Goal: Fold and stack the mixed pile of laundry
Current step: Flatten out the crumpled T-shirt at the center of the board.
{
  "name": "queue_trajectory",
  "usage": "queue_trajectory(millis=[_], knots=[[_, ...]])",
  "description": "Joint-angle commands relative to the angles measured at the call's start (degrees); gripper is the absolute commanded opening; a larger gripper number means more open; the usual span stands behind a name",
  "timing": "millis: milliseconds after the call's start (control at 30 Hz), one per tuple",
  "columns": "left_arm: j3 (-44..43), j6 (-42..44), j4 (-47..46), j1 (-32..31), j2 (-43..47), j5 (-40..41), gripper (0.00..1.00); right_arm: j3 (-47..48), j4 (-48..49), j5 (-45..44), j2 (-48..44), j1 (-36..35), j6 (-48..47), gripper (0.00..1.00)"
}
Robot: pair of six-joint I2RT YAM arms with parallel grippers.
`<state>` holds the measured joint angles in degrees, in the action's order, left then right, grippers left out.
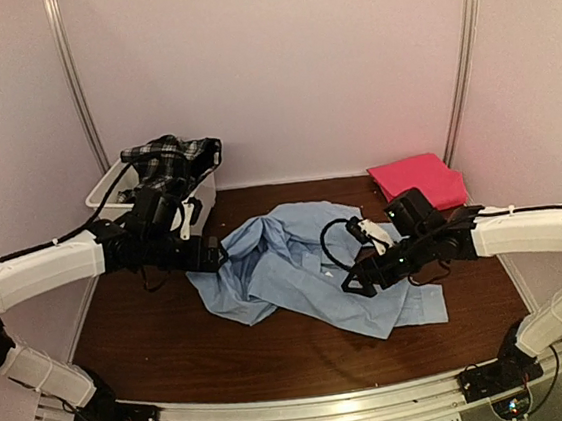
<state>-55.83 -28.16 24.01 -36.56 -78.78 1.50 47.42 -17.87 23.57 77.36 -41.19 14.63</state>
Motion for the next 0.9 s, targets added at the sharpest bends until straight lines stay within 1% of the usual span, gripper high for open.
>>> queue_trajectory(millis=[0,133,233,267,333,367,467,533,567,600,633,667,700,767,800,867], knots=[[2.22,-2.35,-3.14,-0.27,1.25,-1.45,0.98,2.06,-0.14,-6.15,6.43,-2.67,-2.12,0.92],[7.15,-8.98,-3.42,-0.27,3.33,-0.81,0.98,4.16,0.51,-7.54,13.25,-5.85,-2.87,0.93],[12.78,-13.25,-5.99,-0.27,5.77,-1.47,0.98,6.2,-0.82,-12.38,18.63,-8.85,-3.25,0.93],[14.41,-14.55,-7.07,-0.35,6.23,-3.41,0.97,6.76,-1.27,-13.32,20.16,-9.45,-3.03,0.92],[17.54,-17.26,-9.4,-0.84,6.56,-4.59,0.97,7.09,-1.35,-14.77,22.64,-10.15,-2.39,0.89],[19.04,-18.65,-10.65,-1.14,6.5,-4.81,0.98,6.93,-1.27,-15.69,23.67,-10.22,-1.73,0.84],[22.59,-21.99,-17.37,-2.38,4.98,-5.3,0.98,6.94,-2.39,-19.16,23.94,-10.14,0.05,0.65],[24.28,-23.21,-22.62,-2.64,3.62,-5.64,0.98,6.94,-2.96,-20.78,21.65,-10.01,0.65,0.48],[24.76,-23.65,-25.48,-2.64,2.85,-5.69,0.98,6.9,-3.18,-21.55,19.71,-9.85,1.02,0.38],[25.13,-24.15,-28.27,-2.64,2.06,-5.94,0.96,6.85,-3.24,-22.31,17.42,-9.64,1.37,0.23],[25.38,-24.28,-31.17,-2.64,1.07,-6.29,0.93,6.79,-3.23,-23.06,15.0,-9.35,1.67,0.09],[25.3,-24.45,-33.45,-2.64,0.02,-6.65,0.89,6.87,-3.27,-23.28,12.19,-8.8,1.97,0.0],[25.0,-24.36,-35.72,-2.64,-1.02,-7.1,0.84,7.04,-3.31,-24.12,9.56,-8.3,1.99,0.0],[24.18,-24.21,-38.64,-2.6,-3.04,-7.58,0.68,7.56,-3.14,-26.23,3.3,-7.01,2.26,0.0],[23.66,-24.25,-38.84,-2.57,-3.68,-7.06,0.56,7.98,-3.15,-27.15,0.31,-6.25,2.26,0.0],[22.66,-24.72,-37.73,-1.91,-3.83,-6.31,0.27,9.09,-3.21,-28.57,-5.78,-4.29,2.07,0.0]])
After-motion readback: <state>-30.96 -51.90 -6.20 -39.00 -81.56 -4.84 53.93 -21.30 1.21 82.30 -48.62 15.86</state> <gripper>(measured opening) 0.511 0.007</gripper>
